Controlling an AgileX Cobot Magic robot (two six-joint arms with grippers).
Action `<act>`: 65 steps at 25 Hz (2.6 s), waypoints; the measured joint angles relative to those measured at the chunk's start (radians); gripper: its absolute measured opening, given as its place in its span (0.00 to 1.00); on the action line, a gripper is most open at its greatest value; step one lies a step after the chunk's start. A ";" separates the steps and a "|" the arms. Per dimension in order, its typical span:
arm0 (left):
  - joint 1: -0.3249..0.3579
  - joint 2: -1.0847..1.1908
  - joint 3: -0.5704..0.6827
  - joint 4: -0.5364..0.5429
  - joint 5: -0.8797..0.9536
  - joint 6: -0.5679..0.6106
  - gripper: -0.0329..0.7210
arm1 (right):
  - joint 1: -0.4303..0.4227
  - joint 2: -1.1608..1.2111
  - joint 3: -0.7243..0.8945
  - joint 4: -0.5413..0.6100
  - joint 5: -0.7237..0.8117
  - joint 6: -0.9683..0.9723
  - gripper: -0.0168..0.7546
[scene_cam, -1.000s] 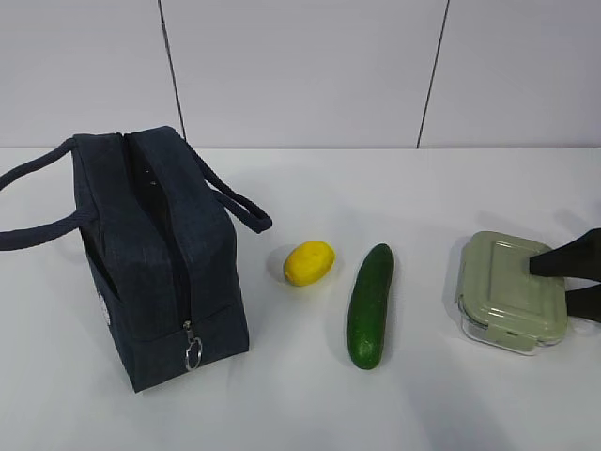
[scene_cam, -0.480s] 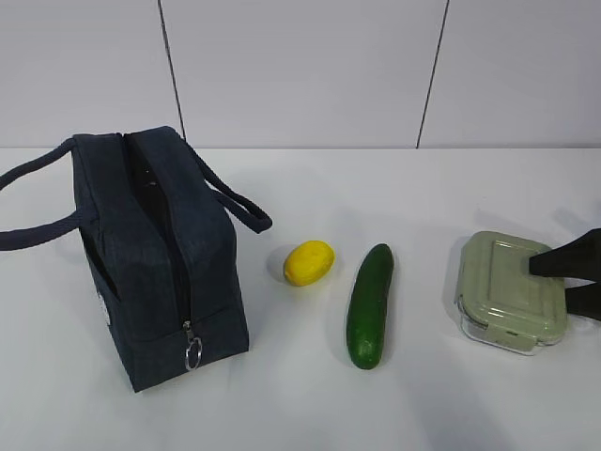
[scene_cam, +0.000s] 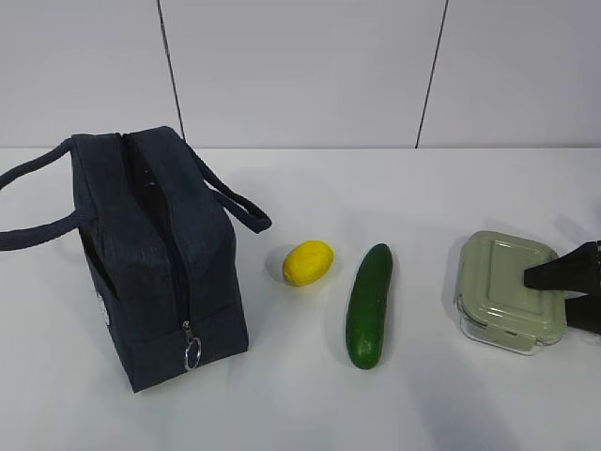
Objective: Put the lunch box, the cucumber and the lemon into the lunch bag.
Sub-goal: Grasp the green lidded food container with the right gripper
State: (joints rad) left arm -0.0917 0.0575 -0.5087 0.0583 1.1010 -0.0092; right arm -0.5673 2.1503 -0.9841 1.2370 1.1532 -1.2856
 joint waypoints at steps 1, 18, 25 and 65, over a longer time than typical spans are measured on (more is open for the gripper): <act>0.000 0.000 0.000 0.000 0.000 0.000 0.37 | 0.000 0.002 0.000 0.000 0.002 0.000 0.79; 0.000 0.000 0.000 0.000 0.000 0.000 0.37 | 0.000 0.011 0.000 0.008 0.016 -0.016 0.73; 0.000 0.000 0.000 0.000 0.000 0.000 0.37 | 0.000 0.011 0.000 0.014 0.020 -0.025 0.68; 0.000 0.000 0.000 0.000 0.000 0.000 0.37 | 0.001 -0.048 -0.002 -0.041 -0.003 0.007 0.51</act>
State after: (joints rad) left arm -0.0917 0.0575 -0.5087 0.0583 1.1010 -0.0092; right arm -0.5659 2.1022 -0.9863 1.1962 1.1504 -1.2782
